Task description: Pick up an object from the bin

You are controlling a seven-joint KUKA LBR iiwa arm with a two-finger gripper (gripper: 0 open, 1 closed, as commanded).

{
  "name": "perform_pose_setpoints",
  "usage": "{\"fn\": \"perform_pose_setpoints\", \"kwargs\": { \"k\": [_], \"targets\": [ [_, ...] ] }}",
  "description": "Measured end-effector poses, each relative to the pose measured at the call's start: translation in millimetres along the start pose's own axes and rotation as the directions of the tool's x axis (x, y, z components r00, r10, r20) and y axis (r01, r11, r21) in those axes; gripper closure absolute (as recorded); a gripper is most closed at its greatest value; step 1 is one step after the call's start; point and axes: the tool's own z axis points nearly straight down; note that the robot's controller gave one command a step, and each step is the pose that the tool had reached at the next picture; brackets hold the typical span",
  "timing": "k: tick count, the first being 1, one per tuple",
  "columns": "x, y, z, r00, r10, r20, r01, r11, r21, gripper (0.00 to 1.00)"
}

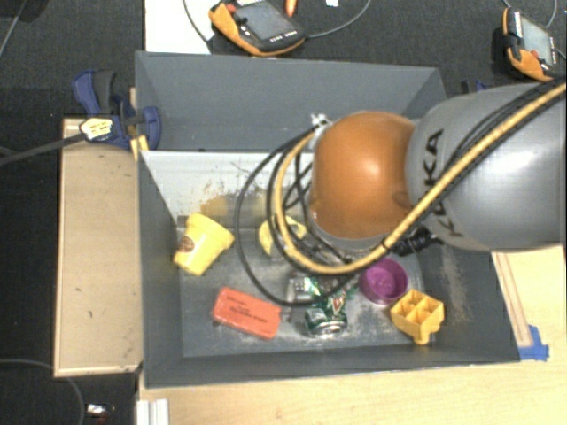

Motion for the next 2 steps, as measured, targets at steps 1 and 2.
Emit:
{"fn": "perform_pose_setpoints", "kwargs": {
  "k": [1, 2],
  "targets": [
    [-1.8, -0.9, -4.3, 1.0, 0.008, 0.008, -0.008, 1.0, -0.001, 0.0],
    [18.8, 34.0, 127.7, 0.998, 0.066, 0.007, -0.066, 0.998, -0.003, 0.0]
  ]
}}
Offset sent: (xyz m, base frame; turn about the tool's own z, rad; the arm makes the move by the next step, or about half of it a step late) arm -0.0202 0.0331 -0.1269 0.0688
